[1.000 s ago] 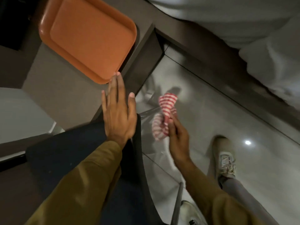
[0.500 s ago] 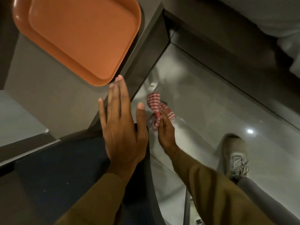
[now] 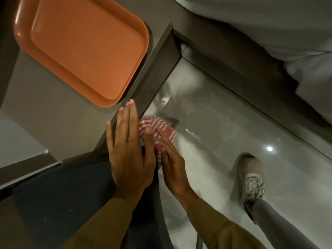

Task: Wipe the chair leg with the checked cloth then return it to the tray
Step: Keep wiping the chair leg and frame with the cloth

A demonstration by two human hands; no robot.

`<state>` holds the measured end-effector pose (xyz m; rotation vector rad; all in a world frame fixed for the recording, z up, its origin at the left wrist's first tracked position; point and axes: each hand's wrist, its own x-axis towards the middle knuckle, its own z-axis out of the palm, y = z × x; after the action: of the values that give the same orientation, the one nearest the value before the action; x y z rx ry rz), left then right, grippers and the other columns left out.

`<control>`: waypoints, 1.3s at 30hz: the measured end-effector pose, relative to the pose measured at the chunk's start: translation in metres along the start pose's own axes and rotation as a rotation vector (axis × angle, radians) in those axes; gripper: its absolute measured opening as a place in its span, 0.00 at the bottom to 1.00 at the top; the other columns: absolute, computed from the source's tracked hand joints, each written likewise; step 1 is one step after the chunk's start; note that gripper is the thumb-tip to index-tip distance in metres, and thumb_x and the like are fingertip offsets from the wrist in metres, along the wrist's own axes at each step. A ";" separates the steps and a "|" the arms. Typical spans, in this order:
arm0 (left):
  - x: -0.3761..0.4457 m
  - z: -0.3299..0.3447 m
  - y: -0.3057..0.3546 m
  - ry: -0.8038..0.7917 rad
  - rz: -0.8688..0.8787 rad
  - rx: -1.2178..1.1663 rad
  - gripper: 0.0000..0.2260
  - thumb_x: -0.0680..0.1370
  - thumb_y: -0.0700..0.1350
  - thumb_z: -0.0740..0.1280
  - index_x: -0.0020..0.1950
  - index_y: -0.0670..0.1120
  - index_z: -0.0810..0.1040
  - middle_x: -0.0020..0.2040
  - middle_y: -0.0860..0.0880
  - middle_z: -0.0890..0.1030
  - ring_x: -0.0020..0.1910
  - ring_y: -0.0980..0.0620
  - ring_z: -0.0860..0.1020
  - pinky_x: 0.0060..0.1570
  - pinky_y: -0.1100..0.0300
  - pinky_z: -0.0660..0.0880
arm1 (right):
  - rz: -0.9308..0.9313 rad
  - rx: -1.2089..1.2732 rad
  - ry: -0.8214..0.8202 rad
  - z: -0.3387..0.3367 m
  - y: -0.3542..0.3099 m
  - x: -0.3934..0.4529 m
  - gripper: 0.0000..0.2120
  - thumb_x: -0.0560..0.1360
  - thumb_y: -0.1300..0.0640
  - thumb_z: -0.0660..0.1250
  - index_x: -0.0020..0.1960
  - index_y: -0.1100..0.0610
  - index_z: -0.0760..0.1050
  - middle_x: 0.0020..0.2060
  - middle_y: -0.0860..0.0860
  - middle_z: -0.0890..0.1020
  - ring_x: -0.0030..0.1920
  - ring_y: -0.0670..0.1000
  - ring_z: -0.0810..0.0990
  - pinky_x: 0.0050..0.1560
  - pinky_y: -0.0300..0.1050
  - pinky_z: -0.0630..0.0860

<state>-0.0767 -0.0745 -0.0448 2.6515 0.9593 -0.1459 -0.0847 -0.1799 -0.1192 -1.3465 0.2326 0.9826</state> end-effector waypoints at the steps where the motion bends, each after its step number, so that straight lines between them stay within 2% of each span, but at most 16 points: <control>1: 0.000 0.000 0.000 0.005 0.003 -0.005 0.30 0.88 0.60 0.45 0.88 0.48 0.55 0.88 0.51 0.60 0.88 0.54 0.55 0.89 0.44 0.48 | -0.014 -0.034 0.028 -0.002 0.009 0.012 0.16 0.87 0.56 0.61 0.72 0.45 0.76 0.76 0.55 0.78 0.78 0.56 0.75 0.80 0.57 0.71; 3: 0.000 0.000 0.000 0.016 0.000 -0.026 0.30 0.88 0.59 0.46 0.88 0.48 0.56 0.88 0.52 0.60 0.88 0.54 0.55 0.89 0.44 0.49 | 0.014 -0.131 0.031 -0.013 0.030 0.044 0.16 0.87 0.65 0.60 0.71 0.53 0.77 0.75 0.58 0.78 0.78 0.61 0.74 0.81 0.62 0.68; 6: -0.001 0.000 0.000 0.023 0.001 -0.058 0.29 0.88 0.57 0.47 0.88 0.48 0.56 0.88 0.52 0.61 0.88 0.54 0.56 0.89 0.45 0.48 | 0.175 -0.156 0.042 -0.032 0.043 0.091 0.17 0.88 0.62 0.60 0.74 0.62 0.76 0.76 0.61 0.77 0.78 0.61 0.74 0.82 0.61 0.67; 9: 0.000 0.000 0.001 0.027 -0.006 -0.071 0.28 0.88 0.54 0.48 0.88 0.48 0.55 0.88 0.52 0.61 0.88 0.55 0.55 0.89 0.48 0.47 | 0.271 -0.087 0.059 -0.033 0.031 0.105 0.19 0.88 0.53 0.62 0.77 0.55 0.75 0.76 0.56 0.78 0.77 0.58 0.75 0.81 0.50 0.69; 12: -0.001 -0.002 0.004 0.016 -0.029 -0.068 0.28 0.87 0.54 0.48 0.88 0.48 0.56 0.88 0.51 0.61 0.88 0.55 0.56 0.89 0.46 0.47 | 0.268 -0.020 0.064 -0.020 0.008 0.067 0.16 0.87 0.52 0.62 0.71 0.55 0.80 0.69 0.57 0.84 0.72 0.60 0.80 0.76 0.57 0.76; 13: -0.001 -0.003 0.004 0.012 -0.033 -0.067 0.29 0.87 0.54 0.48 0.88 0.48 0.56 0.88 0.51 0.61 0.88 0.55 0.56 0.89 0.46 0.47 | 0.230 -0.006 0.050 -0.015 -0.002 0.046 0.14 0.86 0.50 0.62 0.67 0.52 0.82 0.64 0.53 0.86 0.69 0.56 0.83 0.72 0.55 0.79; 16: -0.001 -0.003 0.003 0.002 -0.026 -0.037 0.29 0.87 0.55 0.48 0.88 0.47 0.57 0.88 0.51 0.61 0.88 0.54 0.56 0.89 0.43 0.48 | 0.154 0.055 -0.013 -0.001 -0.010 0.000 0.13 0.88 0.51 0.60 0.66 0.40 0.80 0.61 0.35 0.87 0.63 0.37 0.84 0.61 0.34 0.82; 18: -0.002 -0.003 0.001 0.001 -0.013 -0.021 0.29 0.88 0.55 0.48 0.88 0.47 0.57 0.88 0.50 0.61 0.88 0.53 0.56 0.89 0.42 0.49 | 0.112 -0.001 -0.022 0.003 -0.008 -0.010 0.18 0.89 0.58 0.57 0.68 0.39 0.78 0.62 0.32 0.85 0.66 0.35 0.83 0.63 0.31 0.80; 23: -0.001 -0.002 0.002 0.002 -0.003 -0.016 0.29 0.87 0.55 0.48 0.88 0.48 0.56 0.88 0.51 0.60 0.88 0.55 0.55 0.89 0.44 0.49 | 0.110 -0.044 0.063 -0.004 0.028 0.029 0.16 0.87 0.64 0.59 0.66 0.52 0.82 0.60 0.44 0.89 0.61 0.39 0.87 0.60 0.32 0.82; 26: -0.001 -0.001 0.003 0.025 0.000 -0.043 0.29 0.88 0.55 0.48 0.88 0.47 0.56 0.88 0.51 0.60 0.88 0.55 0.55 0.89 0.46 0.48 | 0.224 0.059 0.113 -0.018 0.044 0.074 0.17 0.87 0.67 0.58 0.74 0.67 0.75 0.71 0.61 0.82 0.74 0.60 0.79 0.74 0.43 0.75; 28: -0.001 0.000 0.002 0.033 0.004 -0.064 0.29 0.88 0.54 0.48 0.88 0.46 0.56 0.88 0.51 0.59 0.89 0.55 0.55 0.89 0.47 0.48 | 0.271 0.033 0.121 -0.026 0.054 0.100 0.20 0.88 0.65 0.56 0.78 0.64 0.71 0.76 0.62 0.77 0.77 0.62 0.74 0.69 0.35 0.72; 30: -0.001 0.001 0.001 0.030 0.008 -0.083 0.29 0.88 0.53 0.48 0.88 0.45 0.56 0.89 0.51 0.59 0.89 0.54 0.55 0.89 0.45 0.47 | 0.318 0.091 0.169 -0.027 0.056 0.112 0.21 0.89 0.58 0.59 0.81 0.59 0.69 0.78 0.58 0.75 0.78 0.57 0.73 0.69 0.32 0.73; 32: -0.001 0.000 0.001 0.025 0.009 -0.082 0.29 0.88 0.52 0.47 0.88 0.44 0.55 0.89 0.50 0.58 0.89 0.53 0.55 0.89 0.43 0.48 | 0.340 0.103 0.193 -0.024 0.049 0.104 0.22 0.89 0.50 0.58 0.81 0.55 0.70 0.78 0.56 0.76 0.78 0.55 0.73 0.80 0.44 0.69; 34: -0.001 -0.001 0.002 0.020 0.005 -0.077 0.29 0.88 0.53 0.47 0.88 0.45 0.55 0.89 0.50 0.58 0.89 0.53 0.55 0.89 0.42 0.49 | 0.309 0.074 0.162 -0.018 0.039 0.078 0.22 0.89 0.51 0.57 0.80 0.55 0.71 0.76 0.55 0.78 0.78 0.54 0.75 0.82 0.53 0.68; 37: 0.000 -0.002 0.004 0.014 -0.006 -0.065 0.29 0.87 0.54 0.47 0.88 0.45 0.55 0.89 0.50 0.58 0.89 0.53 0.55 0.89 0.41 0.49 | 0.216 0.073 0.089 -0.004 0.019 0.018 0.17 0.88 0.47 0.59 0.74 0.42 0.76 0.67 0.40 0.84 0.70 0.42 0.81 0.75 0.43 0.77; 39: 0.000 -0.003 0.004 0.009 -0.003 -0.047 0.29 0.87 0.54 0.48 0.88 0.46 0.54 0.89 0.50 0.58 0.89 0.53 0.54 0.88 0.40 0.50 | 0.173 0.065 0.041 0.008 0.009 -0.008 0.17 0.87 0.41 0.59 0.72 0.37 0.77 0.67 0.36 0.84 0.69 0.37 0.81 0.69 0.34 0.78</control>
<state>-0.0739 -0.0764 -0.0411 2.6105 0.9574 -0.1115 -0.0989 -0.1773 -0.1176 -1.3037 0.4150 1.0830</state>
